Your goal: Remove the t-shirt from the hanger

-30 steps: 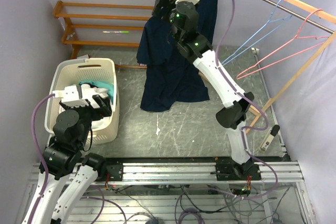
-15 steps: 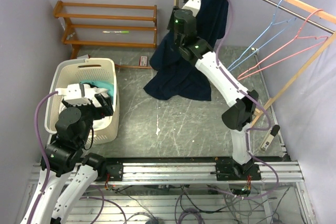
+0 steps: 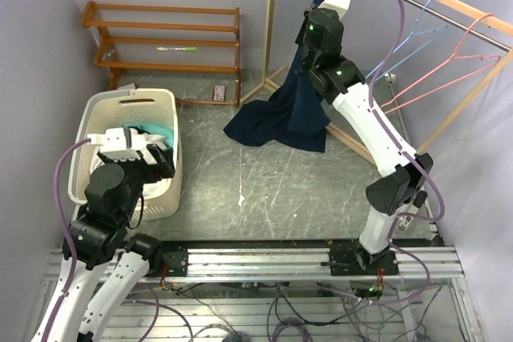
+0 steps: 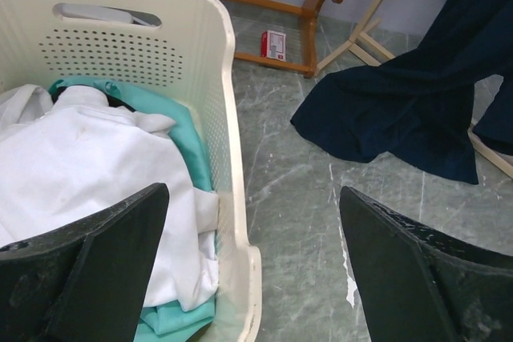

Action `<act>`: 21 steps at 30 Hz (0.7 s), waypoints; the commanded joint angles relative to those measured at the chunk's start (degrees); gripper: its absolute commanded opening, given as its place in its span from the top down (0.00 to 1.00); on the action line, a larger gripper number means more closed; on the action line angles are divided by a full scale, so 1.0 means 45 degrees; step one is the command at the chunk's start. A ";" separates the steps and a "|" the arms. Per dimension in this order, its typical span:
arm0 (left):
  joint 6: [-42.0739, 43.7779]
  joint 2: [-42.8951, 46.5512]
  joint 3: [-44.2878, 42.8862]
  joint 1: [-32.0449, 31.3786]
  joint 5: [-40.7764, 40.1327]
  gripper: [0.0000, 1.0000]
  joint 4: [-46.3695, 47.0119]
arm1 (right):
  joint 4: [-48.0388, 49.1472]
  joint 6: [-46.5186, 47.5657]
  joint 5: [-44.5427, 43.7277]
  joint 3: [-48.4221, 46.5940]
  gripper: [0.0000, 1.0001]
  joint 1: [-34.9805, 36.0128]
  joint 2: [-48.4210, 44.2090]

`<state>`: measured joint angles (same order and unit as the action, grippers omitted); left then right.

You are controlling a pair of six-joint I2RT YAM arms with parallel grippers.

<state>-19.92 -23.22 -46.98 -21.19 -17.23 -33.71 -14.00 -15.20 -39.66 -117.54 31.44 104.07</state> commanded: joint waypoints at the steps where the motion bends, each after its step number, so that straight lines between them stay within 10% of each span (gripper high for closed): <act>1: 0.0277 -0.0167 0.0273 0.0080 0.1268 0.02 0.0671 | -0.0374 0.0088 -0.0004 -0.0427 1.00 -0.0233 0.0354; 21: 0.0733 0.0077 0.0510 0.0080 0.2812 0.03 0.1239 | 0.3629 0.2407 0.1444 0.1142 1.00 -0.0213 -0.2059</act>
<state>-17.58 -23.68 -45.23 -21.19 -7.25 -31.05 -6.48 -8.23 -34.85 -110.54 30.81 98.19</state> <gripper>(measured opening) 0.980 0.028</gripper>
